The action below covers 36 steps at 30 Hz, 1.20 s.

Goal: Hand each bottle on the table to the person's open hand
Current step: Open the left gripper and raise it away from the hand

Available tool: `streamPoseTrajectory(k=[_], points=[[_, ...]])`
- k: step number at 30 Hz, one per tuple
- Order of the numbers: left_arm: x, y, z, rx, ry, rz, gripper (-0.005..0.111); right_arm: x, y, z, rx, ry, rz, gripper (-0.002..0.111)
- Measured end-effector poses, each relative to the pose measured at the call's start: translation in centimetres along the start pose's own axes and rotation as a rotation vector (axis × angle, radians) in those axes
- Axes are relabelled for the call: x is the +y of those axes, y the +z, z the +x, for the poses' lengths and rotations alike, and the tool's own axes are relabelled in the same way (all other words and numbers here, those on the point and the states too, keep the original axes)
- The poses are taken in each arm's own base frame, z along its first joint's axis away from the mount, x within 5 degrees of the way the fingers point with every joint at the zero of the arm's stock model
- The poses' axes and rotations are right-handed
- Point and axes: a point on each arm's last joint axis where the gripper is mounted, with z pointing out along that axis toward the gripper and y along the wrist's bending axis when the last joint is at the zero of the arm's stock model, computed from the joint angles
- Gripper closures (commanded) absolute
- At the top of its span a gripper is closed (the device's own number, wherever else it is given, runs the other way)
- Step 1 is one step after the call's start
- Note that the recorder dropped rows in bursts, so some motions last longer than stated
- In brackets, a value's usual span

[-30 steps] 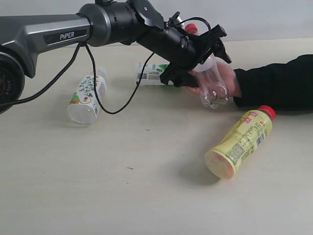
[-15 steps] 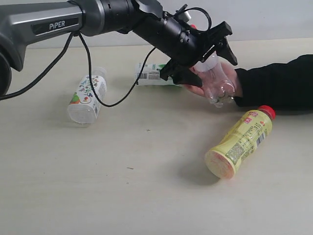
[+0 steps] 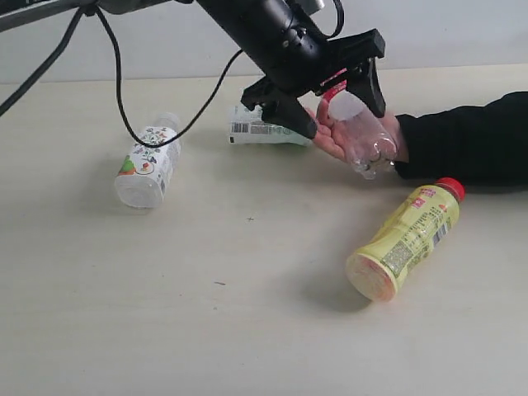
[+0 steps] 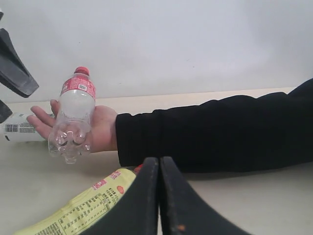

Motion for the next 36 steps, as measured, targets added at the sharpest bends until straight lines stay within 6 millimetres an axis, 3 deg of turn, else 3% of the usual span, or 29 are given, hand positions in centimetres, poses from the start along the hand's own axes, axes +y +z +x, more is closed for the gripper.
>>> streamPoseTrajectory(k=[5, 11, 16, 21, 27, 36], points=[[-3.1, -3.3, 1.4, -0.061, 0.197, -0.130, 0.023, 0.0, 0.0, 0.0, 0.000, 0.000, 0.000, 0.108], [-3.8, -8.2, 1.9, -0.112, 0.401, -0.298, 0.023, 0.0, 0.0, 0.0, 0.000, 0.000, 0.000, 0.108], [-4.2, -9.5, 2.4, -0.113, 0.421, -0.302, 0.023, 0.0, 0.0, 0.0, 0.000, 0.000, 0.000, 0.108], [-4.5, -9.4, 2.8, -0.084, 0.400, -0.260, 0.023, 0.0, 0.0, 0.0, 0.000, 0.000, 0.000, 0.108], [-4.5, -7.8, 3.9, -0.013, 0.371, -0.210, 0.023, 0.0, 0.0, 0.0, 0.000, 0.000, 0.000, 0.108], [-4.2, -7.5, 3.4, -0.049, 0.655, -0.305, 0.023, 0.0, 0.0, 0.0, 0.000, 0.000, 0.000, 0.108]])
